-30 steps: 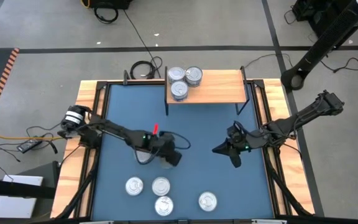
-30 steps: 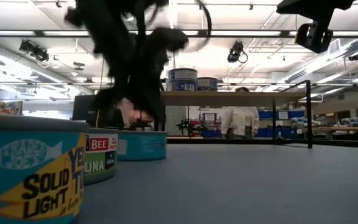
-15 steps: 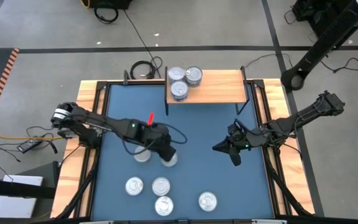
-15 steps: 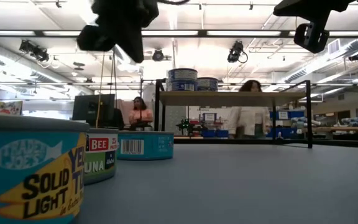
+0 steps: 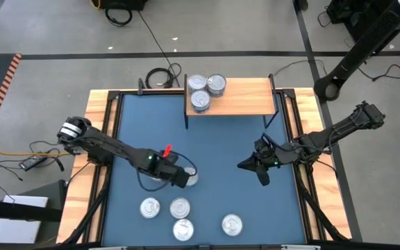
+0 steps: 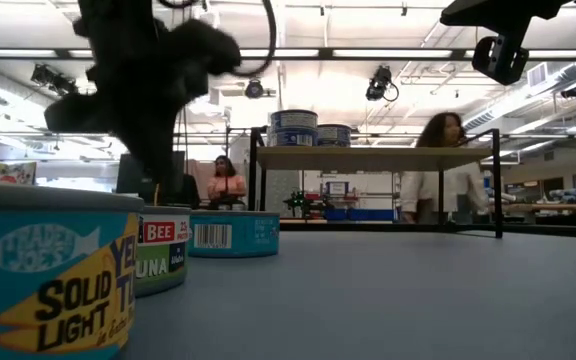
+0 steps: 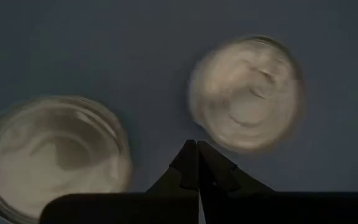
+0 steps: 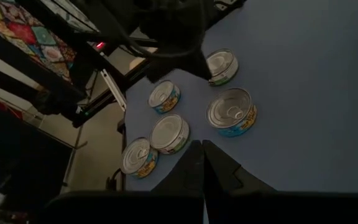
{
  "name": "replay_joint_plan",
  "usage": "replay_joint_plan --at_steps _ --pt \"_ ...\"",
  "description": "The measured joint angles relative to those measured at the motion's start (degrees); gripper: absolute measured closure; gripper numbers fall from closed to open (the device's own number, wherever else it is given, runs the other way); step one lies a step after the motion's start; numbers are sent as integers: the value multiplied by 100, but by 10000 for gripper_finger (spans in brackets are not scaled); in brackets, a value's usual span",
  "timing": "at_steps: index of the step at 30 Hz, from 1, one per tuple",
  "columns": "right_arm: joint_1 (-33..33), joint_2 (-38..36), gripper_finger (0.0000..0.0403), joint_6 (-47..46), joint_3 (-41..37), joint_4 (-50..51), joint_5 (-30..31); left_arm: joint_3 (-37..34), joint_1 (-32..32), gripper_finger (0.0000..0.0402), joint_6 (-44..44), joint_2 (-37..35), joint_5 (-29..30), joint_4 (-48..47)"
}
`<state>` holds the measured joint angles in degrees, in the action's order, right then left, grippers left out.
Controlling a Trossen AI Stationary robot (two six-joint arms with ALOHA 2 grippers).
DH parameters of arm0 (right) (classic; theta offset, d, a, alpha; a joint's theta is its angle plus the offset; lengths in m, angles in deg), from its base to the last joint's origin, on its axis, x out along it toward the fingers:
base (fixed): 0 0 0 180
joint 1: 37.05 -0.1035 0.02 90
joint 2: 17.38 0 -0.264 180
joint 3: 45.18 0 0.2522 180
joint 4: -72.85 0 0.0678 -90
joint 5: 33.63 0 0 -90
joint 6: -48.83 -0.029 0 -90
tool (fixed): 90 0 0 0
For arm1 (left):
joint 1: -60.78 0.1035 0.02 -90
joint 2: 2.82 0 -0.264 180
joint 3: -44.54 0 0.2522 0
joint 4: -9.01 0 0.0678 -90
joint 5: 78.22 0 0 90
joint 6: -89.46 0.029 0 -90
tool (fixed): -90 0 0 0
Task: Stack canned seafood by type on shelf
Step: Put the yellow blue tuna can on the shelf
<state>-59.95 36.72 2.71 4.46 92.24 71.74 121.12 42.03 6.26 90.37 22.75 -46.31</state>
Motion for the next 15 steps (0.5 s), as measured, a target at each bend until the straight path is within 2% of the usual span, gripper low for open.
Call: replay_joint_plan --at_steps 4,8,15 --pt "0 0 402 2 0 -2 -14 1 -2 401 -118 285 -34 -35" --pt "0 0 402 -9 0 -2 -132 1 -1 401 -153 600 -196 314" --pt "30 0 402 -2 0 -2 -152 6 246 401 -100 664 -113 895"
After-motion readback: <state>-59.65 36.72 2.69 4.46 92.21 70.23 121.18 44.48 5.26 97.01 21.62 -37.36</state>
